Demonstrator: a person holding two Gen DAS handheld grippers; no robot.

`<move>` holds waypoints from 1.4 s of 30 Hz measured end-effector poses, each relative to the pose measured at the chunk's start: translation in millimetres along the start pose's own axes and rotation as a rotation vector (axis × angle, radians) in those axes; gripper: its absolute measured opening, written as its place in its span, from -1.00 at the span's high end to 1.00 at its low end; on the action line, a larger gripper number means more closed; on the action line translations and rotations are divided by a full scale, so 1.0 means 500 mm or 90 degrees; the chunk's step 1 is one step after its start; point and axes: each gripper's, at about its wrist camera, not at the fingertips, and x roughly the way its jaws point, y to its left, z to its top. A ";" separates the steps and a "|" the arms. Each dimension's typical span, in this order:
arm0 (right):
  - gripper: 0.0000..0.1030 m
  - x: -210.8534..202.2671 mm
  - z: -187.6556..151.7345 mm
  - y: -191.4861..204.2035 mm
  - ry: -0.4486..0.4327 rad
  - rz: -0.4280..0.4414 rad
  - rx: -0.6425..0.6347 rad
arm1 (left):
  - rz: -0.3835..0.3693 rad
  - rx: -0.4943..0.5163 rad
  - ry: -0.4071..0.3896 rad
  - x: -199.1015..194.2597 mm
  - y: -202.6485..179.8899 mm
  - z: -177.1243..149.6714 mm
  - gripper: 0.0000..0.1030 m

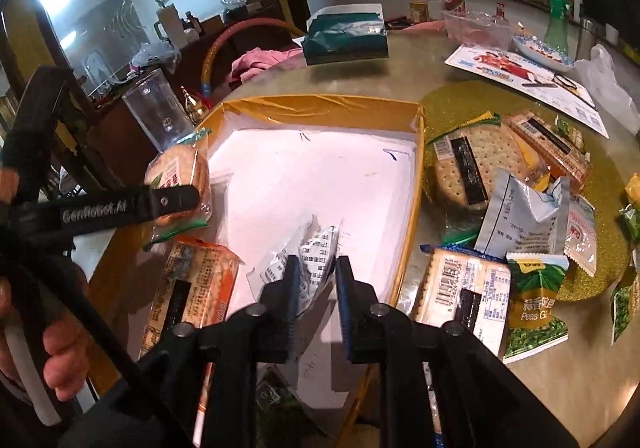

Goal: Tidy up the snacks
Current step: 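Lower the cracker pack and sachet into the tray and open both grippers, then grasp the green garlic pea bag with the right gripper while the left grasps the white biscuit pack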

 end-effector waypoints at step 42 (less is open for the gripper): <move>-0.43 -0.288 -0.209 -0.422 -0.062 0.036 0.182 | -0.035 0.131 -0.120 -0.098 -0.400 -0.316 -0.79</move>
